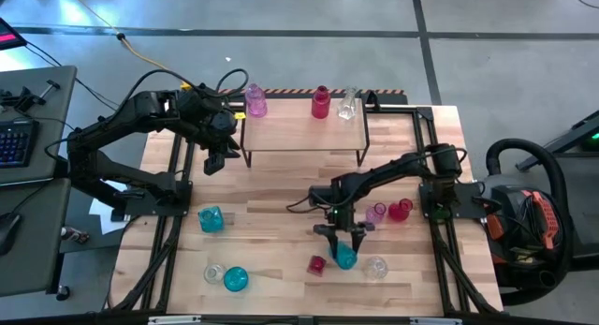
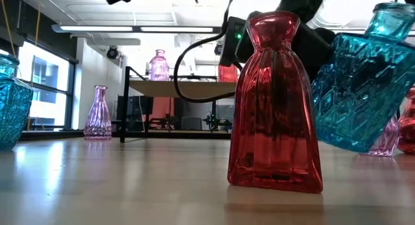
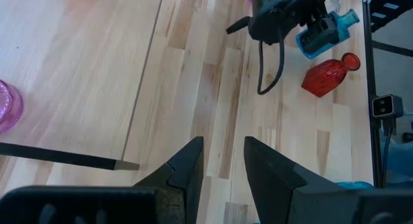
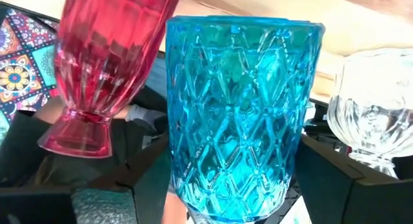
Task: Sort vases onto shelf
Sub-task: Put the bottom right blue vase on the shelf
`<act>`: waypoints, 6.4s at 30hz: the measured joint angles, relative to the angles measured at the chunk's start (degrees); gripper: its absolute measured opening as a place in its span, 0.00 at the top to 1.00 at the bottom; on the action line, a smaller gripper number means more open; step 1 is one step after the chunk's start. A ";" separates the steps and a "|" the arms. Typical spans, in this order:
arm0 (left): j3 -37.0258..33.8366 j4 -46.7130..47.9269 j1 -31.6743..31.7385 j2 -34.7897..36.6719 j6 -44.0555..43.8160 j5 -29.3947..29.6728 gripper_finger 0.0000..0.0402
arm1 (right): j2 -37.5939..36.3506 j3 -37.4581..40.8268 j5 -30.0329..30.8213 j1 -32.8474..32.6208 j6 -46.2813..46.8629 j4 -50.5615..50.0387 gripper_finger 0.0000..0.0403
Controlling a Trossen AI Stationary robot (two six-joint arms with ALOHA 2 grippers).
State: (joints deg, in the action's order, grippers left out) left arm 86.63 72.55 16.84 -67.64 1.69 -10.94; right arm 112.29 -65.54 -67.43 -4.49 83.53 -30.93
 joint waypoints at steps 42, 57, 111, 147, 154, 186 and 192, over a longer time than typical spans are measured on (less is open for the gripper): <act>0.00 0.02 -0.01 0.01 0.00 -0.01 0.74 | 2.14 0.04 -0.21 -2.91 0.20 0.10 0.32; 0.00 0.00 0.00 0.00 0.00 0.00 0.74 | 2.12 0.04 -0.59 -2.62 0.20 0.02 0.21; 0.00 0.00 -0.02 0.02 0.00 -0.02 0.74 | -27.95 -0.02 44.70 -5.78 -11.84 -11.68 0.20; 0.00 0.00 -0.01 0.02 0.00 0.00 0.74 | -22.27 0.00 62.84 -23.15 -15.01 -5.84 0.20; 0.00 0.00 0.00 0.01 0.00 0.00 0.74 | -22.27 0.00 59.99 -23.10 -14.21 -5.22 0.25; 0.00 0.00 -0.02 0.02 0.00 -0.02 0.74 | -22.23 0.00 60.27 -23.21 -15.02 -2.65 0.62; 0.00 0.00 -0.01 0.00 0.00 -0.02 0.74 | -22.23 0.00 60.40 -22.88 -12.37 -3.87 0.62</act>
State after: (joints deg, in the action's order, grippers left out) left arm 86.63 72.55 16.83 -67.64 1.69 -10.96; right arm 90.06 -65.54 -7.03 -27.38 71.16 -34.81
